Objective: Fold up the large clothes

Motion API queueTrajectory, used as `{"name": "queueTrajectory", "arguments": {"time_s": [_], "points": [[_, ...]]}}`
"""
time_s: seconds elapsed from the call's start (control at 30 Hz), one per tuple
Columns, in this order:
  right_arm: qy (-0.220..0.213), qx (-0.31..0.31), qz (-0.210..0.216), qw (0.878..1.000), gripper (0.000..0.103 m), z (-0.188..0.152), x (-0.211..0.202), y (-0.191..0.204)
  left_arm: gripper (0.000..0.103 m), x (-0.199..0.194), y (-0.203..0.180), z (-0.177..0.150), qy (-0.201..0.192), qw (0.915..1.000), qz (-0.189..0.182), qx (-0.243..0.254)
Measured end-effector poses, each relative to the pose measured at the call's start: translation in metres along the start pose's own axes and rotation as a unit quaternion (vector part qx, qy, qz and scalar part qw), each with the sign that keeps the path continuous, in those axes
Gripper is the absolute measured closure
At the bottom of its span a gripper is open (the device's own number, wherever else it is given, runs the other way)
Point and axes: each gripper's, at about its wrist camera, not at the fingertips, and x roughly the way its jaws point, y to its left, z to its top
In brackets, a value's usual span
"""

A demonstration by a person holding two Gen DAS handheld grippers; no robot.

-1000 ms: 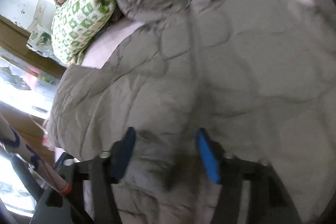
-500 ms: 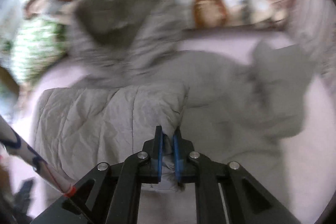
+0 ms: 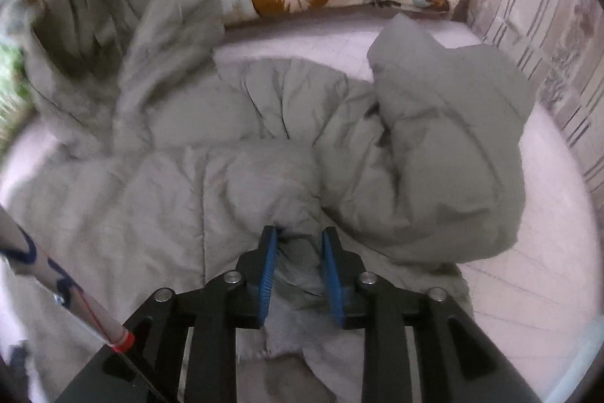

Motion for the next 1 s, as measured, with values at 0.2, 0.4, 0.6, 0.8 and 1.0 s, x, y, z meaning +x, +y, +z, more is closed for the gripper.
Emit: {"name": "queueTrajectory", "arguments": {"time_s": [0.2,0.4,0.6,0.8,1.0], "points": [[-0.06,0.073,0.05,0.994,0.047,0.007,-0.058,-0.095,0.036,-0.028,-0.018,-0.009,-0.037,0.9985,-0.033,0.023],[-0.036,0.234,0.062,0.97,0.047,0.012,-0.025,-0.224,0.036,-0.019,-0.051,-0.025,-0.029,0.9955,-0.044,0.079],[-0.03,0.341,0.127,0.931,0.045,0.018,0.017,-0.267,0.033,-0.004,-0.068,-0.038,-0.04,0.9932,-0.007,0.109],[-0.026,0.381,0.167,0.909,0.043,0.04,0.058,-0.274,0.03,0.002,-0.07,-0.039,-0.047,0.9924,0.002,0.114],[-0.049,0.341,0.129,0.93,0.091,0.068,0.037,-0.265,0.024,0.009,-0.061,-0.034,-0.032,0.9957,-0.018,0.085]]}}
